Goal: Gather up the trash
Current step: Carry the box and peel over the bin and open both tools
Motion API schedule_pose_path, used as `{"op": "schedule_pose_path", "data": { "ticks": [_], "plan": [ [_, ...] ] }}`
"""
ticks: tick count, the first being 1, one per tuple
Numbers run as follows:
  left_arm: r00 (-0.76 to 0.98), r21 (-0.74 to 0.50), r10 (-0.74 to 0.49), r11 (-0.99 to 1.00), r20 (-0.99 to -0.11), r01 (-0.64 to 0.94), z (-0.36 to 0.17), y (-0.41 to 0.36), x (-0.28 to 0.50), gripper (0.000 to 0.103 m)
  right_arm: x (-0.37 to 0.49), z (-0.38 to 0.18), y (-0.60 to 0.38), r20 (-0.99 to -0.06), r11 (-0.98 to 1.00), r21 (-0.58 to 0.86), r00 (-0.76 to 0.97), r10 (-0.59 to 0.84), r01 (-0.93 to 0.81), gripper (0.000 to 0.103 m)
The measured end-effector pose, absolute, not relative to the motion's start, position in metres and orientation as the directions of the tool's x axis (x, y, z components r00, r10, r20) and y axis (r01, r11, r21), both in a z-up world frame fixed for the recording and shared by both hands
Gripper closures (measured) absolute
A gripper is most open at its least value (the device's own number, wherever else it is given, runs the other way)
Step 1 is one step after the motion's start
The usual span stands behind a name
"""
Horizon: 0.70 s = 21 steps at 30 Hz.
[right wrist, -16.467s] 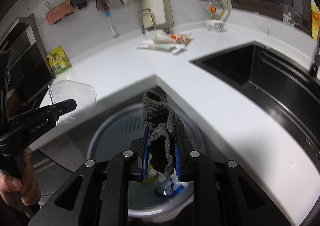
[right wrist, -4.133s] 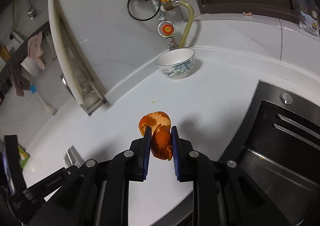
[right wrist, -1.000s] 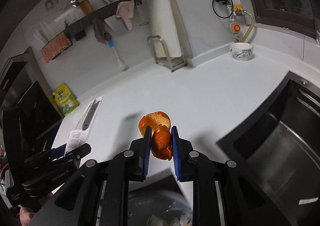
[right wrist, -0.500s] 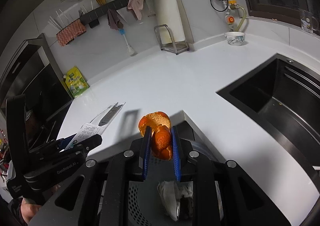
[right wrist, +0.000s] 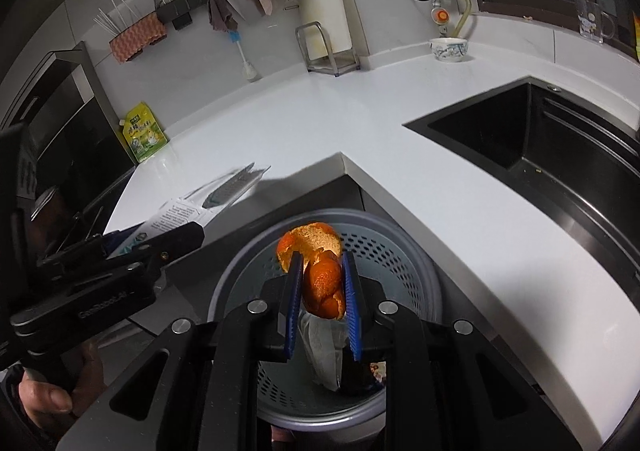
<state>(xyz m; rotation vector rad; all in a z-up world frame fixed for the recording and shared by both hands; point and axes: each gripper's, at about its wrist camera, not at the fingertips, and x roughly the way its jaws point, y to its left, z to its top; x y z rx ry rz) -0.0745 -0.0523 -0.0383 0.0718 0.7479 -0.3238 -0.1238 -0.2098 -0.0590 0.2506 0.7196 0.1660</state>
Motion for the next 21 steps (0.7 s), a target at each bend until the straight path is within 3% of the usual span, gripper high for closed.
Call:
{"op": "schedule_pose_path", "data": {
  "ticks": [21],
  "plan": [
    [0.556,-0.049,-0.279,0.919,-0.783,0.392,-0.095,-0.067,-0.087,0.052,-0.128,-0.115,-0.215,-0.719,0.952,0.306,0.656,0.228,0.004,0.084]
  ]
}}
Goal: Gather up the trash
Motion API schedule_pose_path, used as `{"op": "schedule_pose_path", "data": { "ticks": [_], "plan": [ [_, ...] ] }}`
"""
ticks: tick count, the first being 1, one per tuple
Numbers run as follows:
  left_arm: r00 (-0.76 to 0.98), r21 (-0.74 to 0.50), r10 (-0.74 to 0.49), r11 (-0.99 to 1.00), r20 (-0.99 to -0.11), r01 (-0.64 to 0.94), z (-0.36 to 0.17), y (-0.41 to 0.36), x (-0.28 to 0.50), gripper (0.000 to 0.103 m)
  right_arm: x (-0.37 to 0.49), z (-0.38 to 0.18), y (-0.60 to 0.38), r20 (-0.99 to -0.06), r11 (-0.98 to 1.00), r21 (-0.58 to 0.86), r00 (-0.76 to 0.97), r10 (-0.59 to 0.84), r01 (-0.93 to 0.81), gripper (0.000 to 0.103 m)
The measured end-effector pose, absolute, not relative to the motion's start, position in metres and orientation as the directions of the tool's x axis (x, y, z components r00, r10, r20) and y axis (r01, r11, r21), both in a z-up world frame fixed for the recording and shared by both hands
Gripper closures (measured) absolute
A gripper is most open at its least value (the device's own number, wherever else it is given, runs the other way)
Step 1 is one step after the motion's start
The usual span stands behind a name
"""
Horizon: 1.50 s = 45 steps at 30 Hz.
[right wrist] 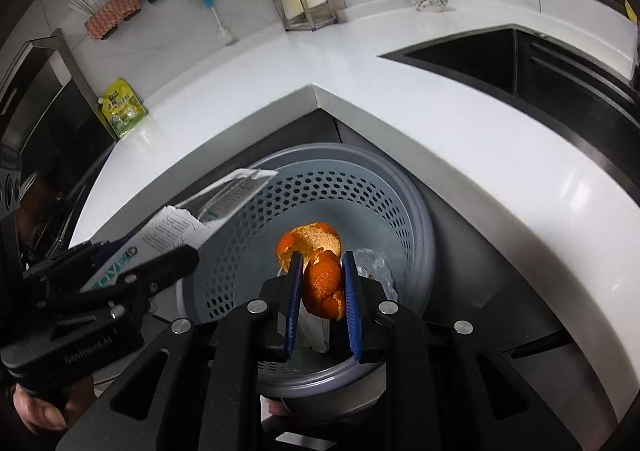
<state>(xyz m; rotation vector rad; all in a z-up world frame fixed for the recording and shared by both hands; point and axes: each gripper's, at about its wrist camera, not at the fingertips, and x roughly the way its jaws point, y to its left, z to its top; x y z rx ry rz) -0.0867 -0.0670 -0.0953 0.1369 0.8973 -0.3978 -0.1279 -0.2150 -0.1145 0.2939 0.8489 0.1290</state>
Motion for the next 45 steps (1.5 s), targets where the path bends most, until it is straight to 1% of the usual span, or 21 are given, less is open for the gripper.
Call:
{"op": "schedule_pose_path", "data": {
  "ticks": [8,13,14,15,16,17,18,23,27,33,34,37,43,44,45],
  "plan": [
    [0.505,-0.083,-0.275,0.926,-0.818,0.369,-0.116,-0.063,-0.074,0.051,-0.106,-0.134,-0.214,-0.753,0.948,0.319,0.614,0.239,0.022,0.082],
    [0.502,-0.103,-0.274,0.934,-0.82,0.341,-0.12,-0.057,-0.066,0.049,-0.095,-0.142,-0.211,-0.767,0.952,0.306,0.598,0.232,0.024,0.081],
    [0.503,-0.105,-0.274,0.935,-0.82,0.338,-0.121,-0.056,-0.065,0.045,-0.094,-0.143,-0.21,-0.769,0.952,0.306,0.596,0.232,0.024,0.08],
    [0.505,-0.105,-0.272,0.937,-0.819,0.334,-0.121,-0.055,-0.065,0.039,-0.092,-0.144,-0.21,-0.771,0.953,0.301,0.594,0.229,0.023,0.077],
    [0.508,-0.103,-0.268,0.938,-0.819,0.33,-0.121,-0.054,-0.064,0.035,-0.091,-0.143,-0.209,-0.771,0.954,0.298,0.595,0.227,0.022,0.075],
    [0.513,-0.094,-0.258,0.942,-0.819,0.323,-0.12,-0.054,-0.064,0.032,-0.092,-0.143,-0.209,-0.77,0.955,0.297,0.597,0.227,0.02,0.072],
    [0.517,-0.084,-0.248,0.944,-0.82,0.319,-0.12,-0.053,-0.063,0.032,-0.092,-0.142,-0.209,-0.767,0.956,0.293,0.601,0.223,0.02,0.07],
    [0.514,-0.073,-0.217,0.956,-0.83,0.285,-0.121,-0.047,-0.059,0.03,-0.095,-0.138,-0.207,-0.764,0.96,0.28,0.609,0.211,0.018,0.069],
    [0.516,-0.075,-0.208,0.961,-0.831,0.266,-0.119,-0.043,-0.058,0.028,-0.1,-0.134,-0.203,-0.762,0.961,0.278,0.612,0.214,0.009,0.065],
    [0.522,-0.066,-0.196,0.964,-0.83,0.256,-0.115,-0.041,-0.058,0.027,-0.105,-0.129,-0.196,-0.763,0.97,0.243,0.619,0.19,0.002,0.06],
    [0.525,-0.064,-0.194,0.965,-0.829,0.255,-0.114,-0.042,-0.059,0.027,-0.105,-0.128,-0.195,-0.763,0.972,0.236,0.62,0.184,0.003,0.057],
    [0.534,-0.06,-0.189,0.966,-0.824,0.25,-0.11,-0.041,-0.061,0.023,-0.107,-0.123,-0.194,-0.76,0.974,0.228,0.626,0.173,0.007,0.052],
    [0.554,-0.039,-0.171,0.97,-0.815,0.241,-0.105,-0.04,-0.063,0.017,-0.108,-0.12,-0.194,-0.761,0.975,0.221,0.628,0.162,0.016,0.05],
    [0.555,-0.039,-0.169,0.97,-0.815,0.238,-0.104,-0.04,-0.063,0.013,-0.109,-0.119,-0.194,-0.761,0.975,0.221,0.629,0.16,0.018,0.049],
    [0.558,-0.042,-0.169,0.971,-0.812,0.234,-0.103,-0.039,-0.063,0.011,-0.109,-0.119,-0.195,-0.76,0.975,0.219,0.63,0.156,0.023,0.049]
  ]
}}
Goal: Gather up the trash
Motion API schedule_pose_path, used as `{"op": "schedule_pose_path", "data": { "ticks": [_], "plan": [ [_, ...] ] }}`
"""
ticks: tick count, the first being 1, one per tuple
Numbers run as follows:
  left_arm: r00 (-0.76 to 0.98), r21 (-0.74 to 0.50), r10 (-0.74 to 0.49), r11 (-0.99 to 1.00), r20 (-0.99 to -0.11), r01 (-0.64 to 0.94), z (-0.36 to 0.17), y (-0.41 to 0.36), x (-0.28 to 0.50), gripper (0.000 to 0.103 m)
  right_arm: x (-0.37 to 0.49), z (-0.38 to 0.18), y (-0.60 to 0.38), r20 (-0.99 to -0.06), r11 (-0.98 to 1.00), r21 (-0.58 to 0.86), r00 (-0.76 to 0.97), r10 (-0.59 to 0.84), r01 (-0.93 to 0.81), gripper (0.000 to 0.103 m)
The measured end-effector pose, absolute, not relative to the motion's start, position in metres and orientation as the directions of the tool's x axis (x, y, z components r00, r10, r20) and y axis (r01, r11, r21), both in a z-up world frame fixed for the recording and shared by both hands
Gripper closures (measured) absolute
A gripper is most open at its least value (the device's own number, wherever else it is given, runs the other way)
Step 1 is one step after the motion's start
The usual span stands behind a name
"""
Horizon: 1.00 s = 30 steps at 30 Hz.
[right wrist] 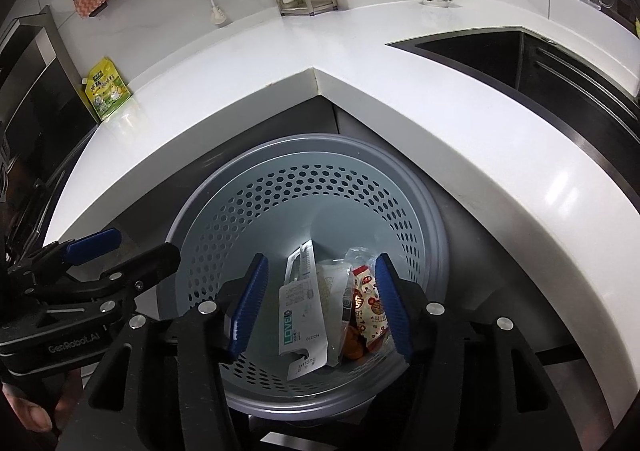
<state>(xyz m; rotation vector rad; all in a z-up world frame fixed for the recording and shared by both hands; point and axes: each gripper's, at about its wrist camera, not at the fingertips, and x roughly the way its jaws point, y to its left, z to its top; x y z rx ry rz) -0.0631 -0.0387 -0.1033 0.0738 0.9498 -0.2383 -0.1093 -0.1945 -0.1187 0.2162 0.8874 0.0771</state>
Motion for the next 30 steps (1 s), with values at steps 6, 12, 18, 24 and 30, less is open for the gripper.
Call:
{"op": "schedule_pose_path", "data": {
  "ticks": [6,12,18,24,30],
  "plan": [
    [0.561,-0.031,-0.154,0.975,-0.813,0.222,-0.1015,-0.0378,-0.0617,0.01,-0.1105,-0.1165,-0.1968,-0.759,0.976,0.213,0.636,0.14,0.039,0.048],
    [0.573,-0.014,-0.134,0.978,-0.808,0.209,-0.0991,-0.0371,-0.0616,0.006,-0.1119,-0.1151,-0.1974,-0.755,0.976,0.213,0.641,0.136,0.044,0.045],
    [0.574,0.008,-0.111,0.98,-0.811,0.2,-0.0987,-0.0377,-0.0609,0.006,-0.1121,-0.1147,-0.1979,-0.755,0.976,0.211,0.642,0.134,0.044,0.045],
    [0.582,0.029,-0.085,0.982,-0.809,0.184,-0.0978,-0.0369,-0.0607,0.006,-0.1124,-0.1143,-0.1985,-0.755,0.978,0.205,0.642,0.13,0.044,0.045],
    [0.582,0.036,-0.079,0.982,-0.809,0.184,-0.0961,-0.0358,-0.0604,0.006,-0.1127,-0.1126,-0.196,-0.755,0.981,0.191,0.645,0.121,0.039,0.045]
  ]
}}
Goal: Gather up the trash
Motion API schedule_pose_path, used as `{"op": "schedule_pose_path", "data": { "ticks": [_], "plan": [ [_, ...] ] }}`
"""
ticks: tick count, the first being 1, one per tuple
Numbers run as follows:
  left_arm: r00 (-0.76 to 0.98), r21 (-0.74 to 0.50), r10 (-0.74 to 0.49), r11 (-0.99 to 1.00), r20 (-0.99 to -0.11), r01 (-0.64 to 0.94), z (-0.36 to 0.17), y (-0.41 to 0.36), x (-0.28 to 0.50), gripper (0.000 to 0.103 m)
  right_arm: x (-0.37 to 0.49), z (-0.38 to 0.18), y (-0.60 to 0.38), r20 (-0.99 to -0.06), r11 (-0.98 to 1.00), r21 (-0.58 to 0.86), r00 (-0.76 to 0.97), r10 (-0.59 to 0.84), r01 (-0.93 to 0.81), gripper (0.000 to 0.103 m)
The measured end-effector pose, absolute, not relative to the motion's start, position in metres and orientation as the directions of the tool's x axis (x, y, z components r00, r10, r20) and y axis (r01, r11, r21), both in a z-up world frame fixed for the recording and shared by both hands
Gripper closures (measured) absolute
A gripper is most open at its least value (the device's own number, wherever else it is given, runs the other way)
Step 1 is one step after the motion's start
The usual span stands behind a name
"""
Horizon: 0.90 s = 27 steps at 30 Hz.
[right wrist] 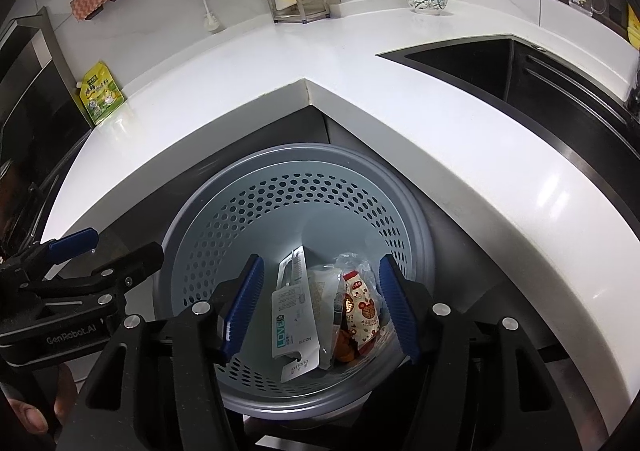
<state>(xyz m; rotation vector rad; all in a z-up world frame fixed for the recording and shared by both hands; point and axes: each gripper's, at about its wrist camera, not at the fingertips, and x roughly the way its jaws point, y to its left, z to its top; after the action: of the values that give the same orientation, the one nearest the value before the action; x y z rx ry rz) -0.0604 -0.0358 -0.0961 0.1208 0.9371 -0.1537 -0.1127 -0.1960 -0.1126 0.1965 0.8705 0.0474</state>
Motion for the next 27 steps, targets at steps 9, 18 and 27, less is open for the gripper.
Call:
{"op": "schedule_pose_path", "data": {
  "ticks": [9,18,27],
  "plan": [
    [0.585,0.034,-0.074,0.985,-0.808,0.172,-0.0944,-0.0325,-0.0601,0.006,-0.113,-0.1126,-0.1936,-0.756,0.982,0.183,0.644,0.115,0.039,0.045],
    [0.583,0.03,-0.075,0.985,-0.809,0.168,-0.0944,-0.0305,-0.0597,0.006,-0.1132,-0.1117,-0.1924,-0.755,0.984,0.176,0.646,0.11,0.038,0.045],
    [0.584,0.024,-0.079,0.986,-0.808,0.167,-0.0945,-0.03,-0.0591,0.006,-0.1133,-0.1114,-0.1922,-0.755,0.984,0.176,0.647,0.11,0.038,0.045]
  ]
}}
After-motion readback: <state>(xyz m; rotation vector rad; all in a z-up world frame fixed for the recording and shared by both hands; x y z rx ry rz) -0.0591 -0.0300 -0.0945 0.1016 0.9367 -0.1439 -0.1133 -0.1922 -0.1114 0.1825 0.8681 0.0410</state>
